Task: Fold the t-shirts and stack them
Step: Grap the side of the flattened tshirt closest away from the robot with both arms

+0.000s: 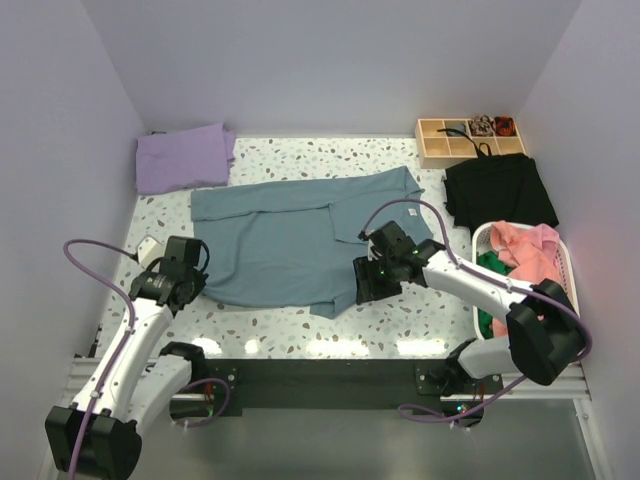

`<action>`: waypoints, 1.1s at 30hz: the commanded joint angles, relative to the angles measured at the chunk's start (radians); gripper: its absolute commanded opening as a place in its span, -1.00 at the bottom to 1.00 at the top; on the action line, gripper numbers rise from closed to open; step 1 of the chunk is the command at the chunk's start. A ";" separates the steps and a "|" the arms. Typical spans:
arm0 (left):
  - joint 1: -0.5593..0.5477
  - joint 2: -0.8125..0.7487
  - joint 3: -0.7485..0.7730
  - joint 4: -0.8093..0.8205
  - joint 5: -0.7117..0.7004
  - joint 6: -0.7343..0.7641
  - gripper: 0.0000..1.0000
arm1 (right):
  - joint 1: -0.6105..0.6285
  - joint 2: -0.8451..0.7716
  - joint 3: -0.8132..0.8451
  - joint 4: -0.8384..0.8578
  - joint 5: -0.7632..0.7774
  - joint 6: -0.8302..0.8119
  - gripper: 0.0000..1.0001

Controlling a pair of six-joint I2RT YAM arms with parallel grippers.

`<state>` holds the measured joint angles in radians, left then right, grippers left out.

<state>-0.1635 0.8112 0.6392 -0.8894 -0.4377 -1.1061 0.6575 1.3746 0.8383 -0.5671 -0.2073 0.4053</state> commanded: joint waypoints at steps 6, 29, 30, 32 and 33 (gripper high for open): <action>0.009 -0.001 0.011 0.044 -0.006 0.040 -0.06 | -0.006 0.035 -0.058 0.059 0.163 0.118 0.10; 0.009 0.329 -0.130 0.958 0.261 0.244 0.83 | -0.128 0.125 0.008 0.133 0.286 0.092 0.10; 0.010 0.365 -0.133 1.018 0.269 0.238 0.83 | -0.140 0.136 0.012 0.138 0.281 0.090 0.10; 0.010 0.471 -0.128 1.063 0.277 0.247 0.78 | -0.148 0.150 0.010 0.144 0.267 0.090 0.10; 0.010 0.503 -0.109 1.070 0.272 0.250 0.78 | -0.153 0.153 0.004 0.166 0.247 0.093 0.10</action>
<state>-0.1589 1.2041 0.5087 -0.0879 -0.2115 -0.8936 0.5213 1.5120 0.8162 -0.4622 0.0605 0.5072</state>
